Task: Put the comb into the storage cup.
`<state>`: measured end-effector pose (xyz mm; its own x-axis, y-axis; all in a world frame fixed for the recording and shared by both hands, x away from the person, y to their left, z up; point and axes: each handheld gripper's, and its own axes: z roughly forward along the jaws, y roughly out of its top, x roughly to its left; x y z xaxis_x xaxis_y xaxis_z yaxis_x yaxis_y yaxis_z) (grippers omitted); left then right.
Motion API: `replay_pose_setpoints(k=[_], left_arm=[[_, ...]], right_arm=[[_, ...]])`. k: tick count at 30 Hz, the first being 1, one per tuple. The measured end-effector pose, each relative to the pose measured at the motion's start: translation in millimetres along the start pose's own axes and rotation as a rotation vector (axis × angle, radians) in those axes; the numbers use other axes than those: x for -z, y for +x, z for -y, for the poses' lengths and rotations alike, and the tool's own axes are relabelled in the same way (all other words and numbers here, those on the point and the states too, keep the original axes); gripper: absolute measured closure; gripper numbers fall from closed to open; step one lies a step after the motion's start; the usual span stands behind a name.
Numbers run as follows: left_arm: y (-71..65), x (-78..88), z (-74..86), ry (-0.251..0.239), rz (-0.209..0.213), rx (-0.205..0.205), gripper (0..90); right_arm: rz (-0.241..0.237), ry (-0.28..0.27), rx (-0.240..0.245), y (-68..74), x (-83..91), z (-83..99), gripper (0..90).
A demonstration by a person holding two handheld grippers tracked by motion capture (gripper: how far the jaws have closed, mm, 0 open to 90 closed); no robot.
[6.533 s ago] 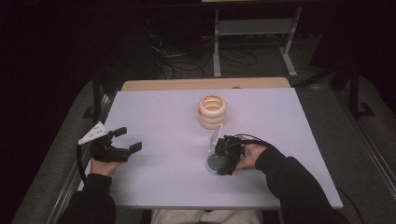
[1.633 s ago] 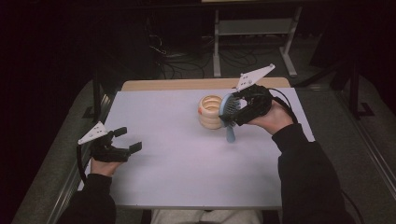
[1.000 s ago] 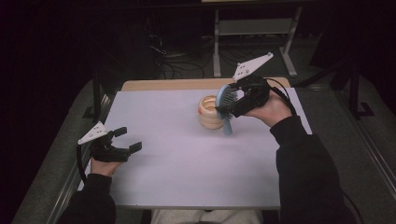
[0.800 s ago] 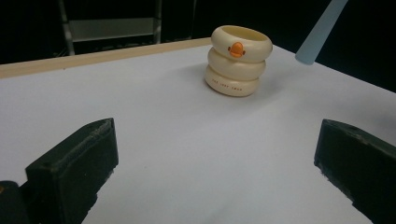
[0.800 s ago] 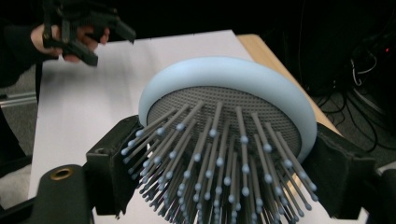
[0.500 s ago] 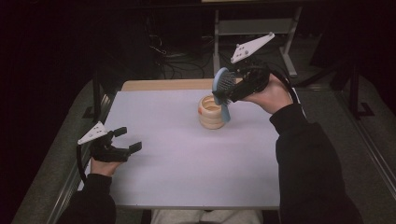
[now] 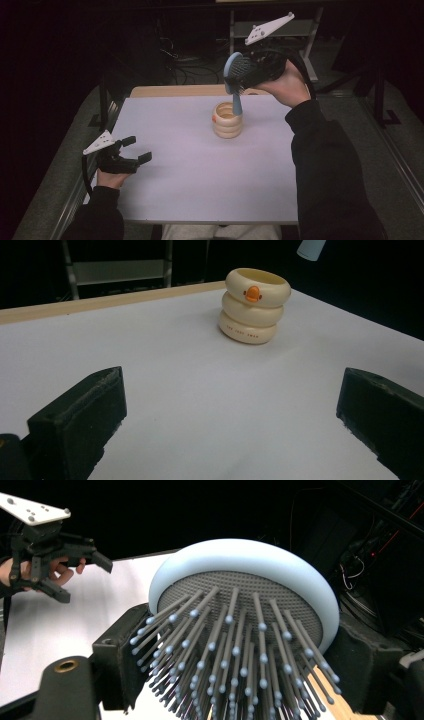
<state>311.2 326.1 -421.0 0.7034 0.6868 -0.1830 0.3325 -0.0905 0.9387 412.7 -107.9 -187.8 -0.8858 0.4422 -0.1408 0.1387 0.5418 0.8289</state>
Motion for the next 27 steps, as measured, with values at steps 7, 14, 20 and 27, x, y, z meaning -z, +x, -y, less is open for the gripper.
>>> replay_pose_setpoints(k=[7,14,20,27], left_arm=[[0.3,0.3,-0.1,-0.002,0.002,0.0,0.0],[0.6,0.7,-0.2,-0.005,0.005,-0.002,0.0],[0.7,0.3,-0.3,-0.004,0.004,-0.001,0.0],[0.8,0.4,-0.4,-0.005,0.006,-0.004,0.0]], right_arm=[[0.007,-0.003,-0.011,-8.1,-10.2,-8.3,19.5],[0.003,-0.026,-0.037,-15.5,-18.7,-11.2,19.5],[-0.004,-0.038,-0.075,-24.7,-28.5,-7.9,19.5],[-0.011,-0.033,-0.098,-32.8,-39.8,-2.2,19.5]])
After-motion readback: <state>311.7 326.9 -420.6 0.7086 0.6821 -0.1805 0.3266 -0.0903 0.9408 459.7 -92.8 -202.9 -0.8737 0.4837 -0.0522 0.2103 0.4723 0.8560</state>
